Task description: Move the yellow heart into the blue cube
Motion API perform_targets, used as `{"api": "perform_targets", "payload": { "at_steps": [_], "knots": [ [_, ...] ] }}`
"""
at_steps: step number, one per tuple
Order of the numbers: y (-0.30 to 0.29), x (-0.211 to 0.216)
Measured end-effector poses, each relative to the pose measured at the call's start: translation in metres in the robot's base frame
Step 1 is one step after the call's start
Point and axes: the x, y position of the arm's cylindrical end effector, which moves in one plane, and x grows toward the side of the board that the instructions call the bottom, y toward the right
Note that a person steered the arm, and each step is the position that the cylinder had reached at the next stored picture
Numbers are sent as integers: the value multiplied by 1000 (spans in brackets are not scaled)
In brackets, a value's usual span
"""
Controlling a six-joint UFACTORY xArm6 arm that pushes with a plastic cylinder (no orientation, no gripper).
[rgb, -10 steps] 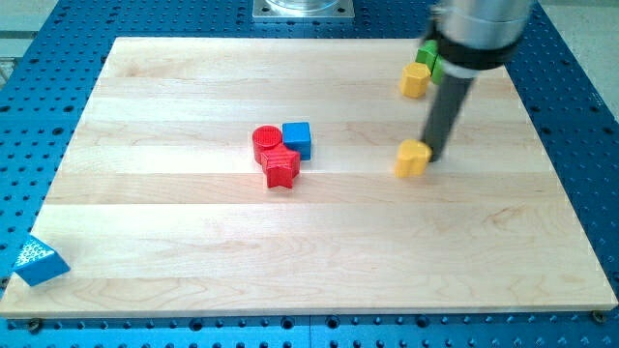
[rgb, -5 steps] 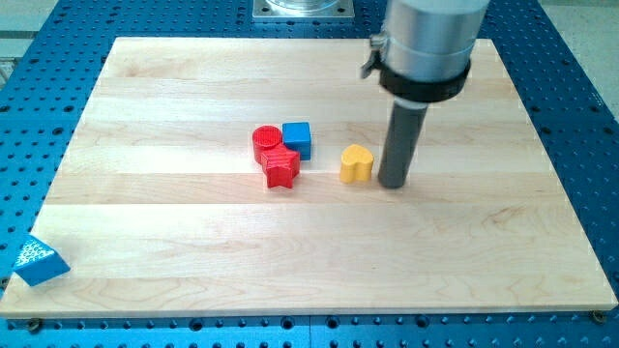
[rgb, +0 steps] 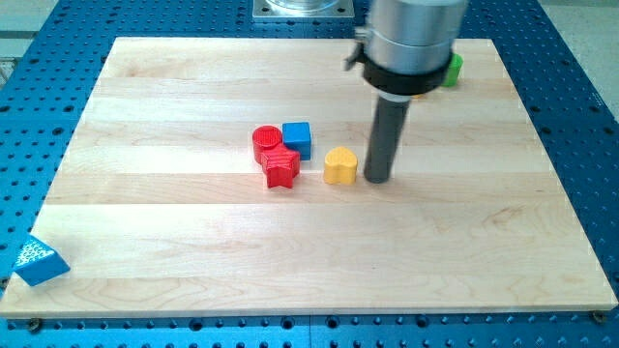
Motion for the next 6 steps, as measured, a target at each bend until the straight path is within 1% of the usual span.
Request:
{"api": "perform_targets", "payload": {
  "at_steps": [1,2,3,4,5,6],
  "knots": [
    [-41,0],
    [-66,15],
    [-80,51],
    [-103,48],
    [-105,5],
    [-105,5]
  ]
}}
